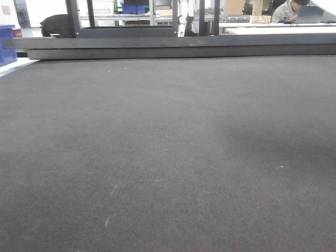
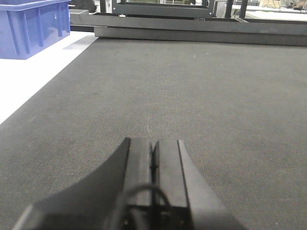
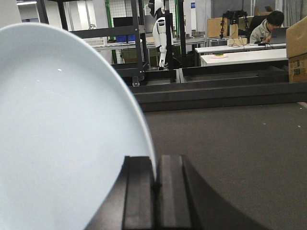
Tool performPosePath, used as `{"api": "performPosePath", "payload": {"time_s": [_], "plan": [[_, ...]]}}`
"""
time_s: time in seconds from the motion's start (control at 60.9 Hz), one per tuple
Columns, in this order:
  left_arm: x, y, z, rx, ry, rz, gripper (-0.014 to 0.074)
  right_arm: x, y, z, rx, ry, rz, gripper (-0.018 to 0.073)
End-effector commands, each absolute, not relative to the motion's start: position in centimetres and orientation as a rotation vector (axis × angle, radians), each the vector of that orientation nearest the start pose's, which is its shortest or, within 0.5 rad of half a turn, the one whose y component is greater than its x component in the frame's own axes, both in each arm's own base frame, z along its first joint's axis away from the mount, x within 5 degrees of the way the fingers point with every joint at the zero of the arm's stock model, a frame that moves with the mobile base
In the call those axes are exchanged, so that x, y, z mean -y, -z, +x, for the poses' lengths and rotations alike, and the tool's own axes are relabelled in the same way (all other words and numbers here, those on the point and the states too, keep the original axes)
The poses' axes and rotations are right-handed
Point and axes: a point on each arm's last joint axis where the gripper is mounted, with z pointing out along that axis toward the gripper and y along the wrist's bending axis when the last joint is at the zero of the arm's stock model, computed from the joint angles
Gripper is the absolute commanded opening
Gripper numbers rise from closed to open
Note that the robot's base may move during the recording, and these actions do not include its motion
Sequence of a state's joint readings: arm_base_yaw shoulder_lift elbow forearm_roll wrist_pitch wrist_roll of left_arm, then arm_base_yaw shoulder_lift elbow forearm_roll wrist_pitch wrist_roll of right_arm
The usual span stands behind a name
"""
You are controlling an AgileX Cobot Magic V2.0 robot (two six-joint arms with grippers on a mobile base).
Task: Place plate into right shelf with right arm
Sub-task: 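Drive the base away from the table holding the plate in the right gripper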
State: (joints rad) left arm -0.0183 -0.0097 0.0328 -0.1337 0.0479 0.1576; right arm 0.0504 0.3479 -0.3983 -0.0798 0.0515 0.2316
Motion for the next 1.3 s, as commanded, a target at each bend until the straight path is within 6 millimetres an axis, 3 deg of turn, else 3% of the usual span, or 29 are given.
{"api": "performPosePath", "payload": {"time_s": [0.0,1.281], "plan": [[0.06,-20.35,5.62,-1.465,0.005,0.016,-0.0128,-0.39,-33.69,8.1,-1.371,-0.155,0.062,0.005],[0.06,-20.35,5.62,-1.465,0.005,0.016,-0.0128,-0.39,-33.69,8.11,-1.371,-0.155,0.061,0.005]]}}
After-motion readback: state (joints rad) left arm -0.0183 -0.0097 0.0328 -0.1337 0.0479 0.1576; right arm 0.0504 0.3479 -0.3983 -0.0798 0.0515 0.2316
